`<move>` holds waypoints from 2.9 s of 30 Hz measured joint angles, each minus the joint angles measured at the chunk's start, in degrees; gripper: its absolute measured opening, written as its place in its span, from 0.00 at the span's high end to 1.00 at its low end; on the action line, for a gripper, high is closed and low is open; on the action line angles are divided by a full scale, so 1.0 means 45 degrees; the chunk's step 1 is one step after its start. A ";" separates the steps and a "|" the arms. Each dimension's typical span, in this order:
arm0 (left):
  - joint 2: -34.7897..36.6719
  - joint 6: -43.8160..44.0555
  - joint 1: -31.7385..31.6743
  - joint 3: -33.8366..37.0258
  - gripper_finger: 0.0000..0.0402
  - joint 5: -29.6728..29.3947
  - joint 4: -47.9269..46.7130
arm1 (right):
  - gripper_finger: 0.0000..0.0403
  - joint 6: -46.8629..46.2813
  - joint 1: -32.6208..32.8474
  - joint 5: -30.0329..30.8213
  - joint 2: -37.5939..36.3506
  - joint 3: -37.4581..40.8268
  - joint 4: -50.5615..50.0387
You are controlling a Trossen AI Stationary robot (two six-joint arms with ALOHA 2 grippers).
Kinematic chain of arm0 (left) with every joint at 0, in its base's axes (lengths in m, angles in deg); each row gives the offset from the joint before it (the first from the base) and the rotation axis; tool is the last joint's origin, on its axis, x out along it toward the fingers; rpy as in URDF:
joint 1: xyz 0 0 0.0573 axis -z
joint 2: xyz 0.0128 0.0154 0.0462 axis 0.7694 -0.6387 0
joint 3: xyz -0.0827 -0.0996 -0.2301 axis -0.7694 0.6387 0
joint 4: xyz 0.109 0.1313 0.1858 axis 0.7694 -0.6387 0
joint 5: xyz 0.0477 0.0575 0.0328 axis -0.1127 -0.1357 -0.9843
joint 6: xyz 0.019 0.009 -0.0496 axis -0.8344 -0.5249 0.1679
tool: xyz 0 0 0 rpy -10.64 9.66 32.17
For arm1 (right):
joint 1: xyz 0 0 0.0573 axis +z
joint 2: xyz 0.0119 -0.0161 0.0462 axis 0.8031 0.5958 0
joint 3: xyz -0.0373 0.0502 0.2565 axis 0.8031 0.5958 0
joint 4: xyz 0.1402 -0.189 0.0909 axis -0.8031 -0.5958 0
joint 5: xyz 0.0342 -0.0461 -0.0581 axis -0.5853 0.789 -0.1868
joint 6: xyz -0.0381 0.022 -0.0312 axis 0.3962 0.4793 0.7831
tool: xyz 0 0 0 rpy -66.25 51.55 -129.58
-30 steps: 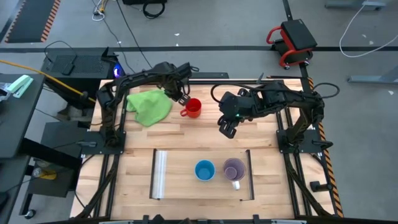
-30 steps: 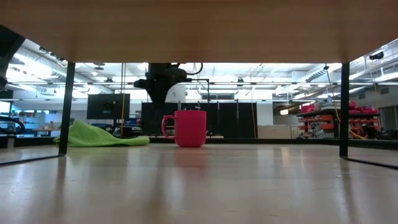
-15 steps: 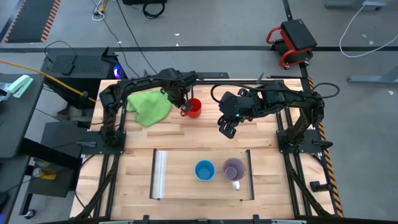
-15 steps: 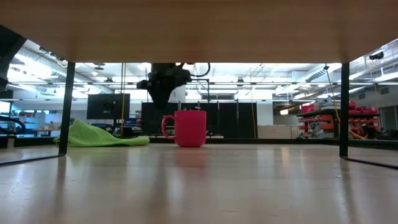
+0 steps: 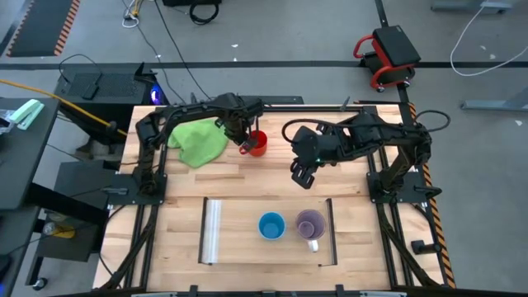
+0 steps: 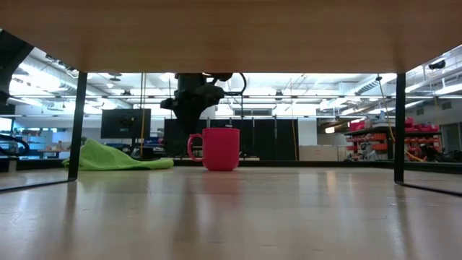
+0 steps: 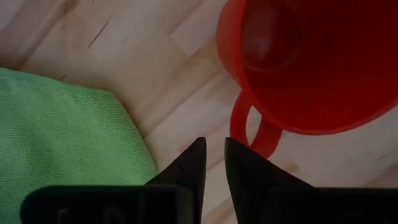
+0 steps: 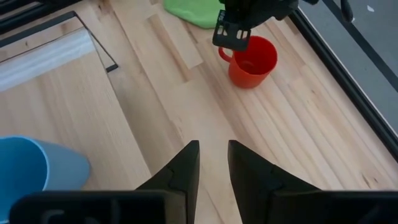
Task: Stack small to large cups/mugs on shelf
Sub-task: Prepare the red mug on the table
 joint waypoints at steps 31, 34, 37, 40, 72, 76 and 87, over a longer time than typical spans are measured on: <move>0.0005 0.1226 0.1666 0.0000 0.85 0.1088 0.1289 | 0.77 -0.0213 0.0331 0.0102 0.0004 0.0000 0.0000; 0.0005 0.1267 0.1819 0.0000 0.84 0.1190 0.1573 | 0.77 -0.0382 0.0492 0.0102 0.0000 0.0000 0.0000; 0.0005 0.1339 0.1923 0.0000 0.83 0.1195 0.1649 | 0.77 -0.0537 0.0649 0.0102 0.0000 0.0000 0.0000; 0.0005 0.1336 0.1955 0.0000 0.83 0.1219 0.1651 | 0.77 -0.0706 0.0771 0.0102 0.0004 0.0000 0.0000; 0.1078 0.1542 0.0011 -0.0073 0.89 0.0781 0.2568 | 0.77 -0.1107 0.0805 0.0149 0.0001 0.0000 0.0000; 0.0964 0.1163 -0.0068 -0.0069 0.87 0.0782 0.2361 | 0.77 -0.1103 0.0806 0.0196 0.0003 0.0000 0.0000; 0.0479 0.1117 0.0021 -0.0024 0.79 0.0563 0.2591 | 0.77 -0.1137 0.0806 0.0208 0.0000 0.0005 0.0004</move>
